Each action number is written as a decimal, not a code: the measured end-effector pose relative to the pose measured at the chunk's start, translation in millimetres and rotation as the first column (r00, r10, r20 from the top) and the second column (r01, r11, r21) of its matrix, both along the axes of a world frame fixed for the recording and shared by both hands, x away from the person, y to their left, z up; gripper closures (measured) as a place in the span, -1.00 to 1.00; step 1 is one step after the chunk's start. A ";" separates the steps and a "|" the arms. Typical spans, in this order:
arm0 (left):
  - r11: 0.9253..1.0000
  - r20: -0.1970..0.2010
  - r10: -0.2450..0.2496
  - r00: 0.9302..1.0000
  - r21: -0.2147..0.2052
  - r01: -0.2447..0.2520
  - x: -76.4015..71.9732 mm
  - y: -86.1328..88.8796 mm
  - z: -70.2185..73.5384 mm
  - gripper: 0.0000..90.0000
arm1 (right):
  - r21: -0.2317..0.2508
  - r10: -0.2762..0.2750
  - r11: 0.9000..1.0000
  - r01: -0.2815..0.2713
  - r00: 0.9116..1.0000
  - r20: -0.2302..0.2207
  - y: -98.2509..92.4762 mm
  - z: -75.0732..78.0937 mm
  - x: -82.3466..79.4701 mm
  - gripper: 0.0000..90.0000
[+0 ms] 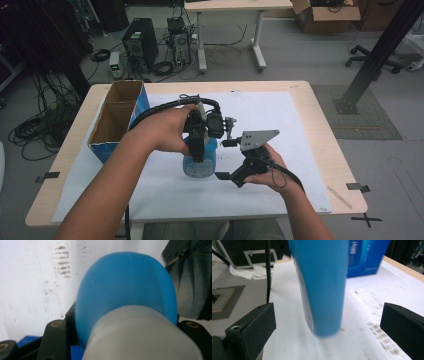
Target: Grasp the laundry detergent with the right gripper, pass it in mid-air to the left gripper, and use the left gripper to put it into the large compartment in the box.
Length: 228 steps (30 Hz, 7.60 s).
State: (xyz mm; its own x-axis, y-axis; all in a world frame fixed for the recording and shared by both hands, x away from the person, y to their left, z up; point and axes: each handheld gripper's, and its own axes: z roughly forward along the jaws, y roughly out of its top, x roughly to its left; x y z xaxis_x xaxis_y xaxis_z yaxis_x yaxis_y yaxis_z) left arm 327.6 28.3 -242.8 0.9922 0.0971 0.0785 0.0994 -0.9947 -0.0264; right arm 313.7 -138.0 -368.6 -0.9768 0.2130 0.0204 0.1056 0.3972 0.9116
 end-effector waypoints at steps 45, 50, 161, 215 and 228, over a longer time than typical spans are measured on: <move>0.588 -0.038 0.799 0.600 -0.158 -0.793 57.3 115.2 129.5 -0.12 | -0.538 -0.113 0.840 0.069 0.992 -0.050 -87.0 46.8 42.4 -0.94; 0.535 -0.041 0.835 0.549 -0.177 -0.826 60.3 129.3 141.0 -0.12 | -0.546 -0.113 0.835 0.063 0.992 -0.058 -88.2 44.8 42.4 -0.94; 0.141 -0.055 0.988 0.142 -0.020 -0.990 101.7 244.2 -43.4 -0.12 | -0.577 -0.116 0.816 0.029 0.987 -0.114 -73.7 26.7 45.2 -0.93; 0.147 -0.054 0.988 0.148 -0.009 -0.989 97.3 244.6 -52.8 -0.29 | -0.569 -0.120 0.822 0.031 0.986 -0.120 -76.1 19.5 41.3 -0.93; 0.149 -0.051 0.987 0.150 -0.030 -0.988 92.3 243.5 -39.4 -0.36 | -0.561 -0.115 0.827 0.028 0.986 -0.119 -75.3 19.4 39.8 -0.93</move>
State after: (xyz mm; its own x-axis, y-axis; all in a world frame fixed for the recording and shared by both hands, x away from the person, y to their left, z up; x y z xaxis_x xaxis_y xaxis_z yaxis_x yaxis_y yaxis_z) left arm 419.9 271.8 -282.2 0.0514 0.9984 0.0246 0.9987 -0.0514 -0.0021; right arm 353.5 -213.3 -349.3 -0.9541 0.2993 0.0134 0.2638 0.8181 0.5110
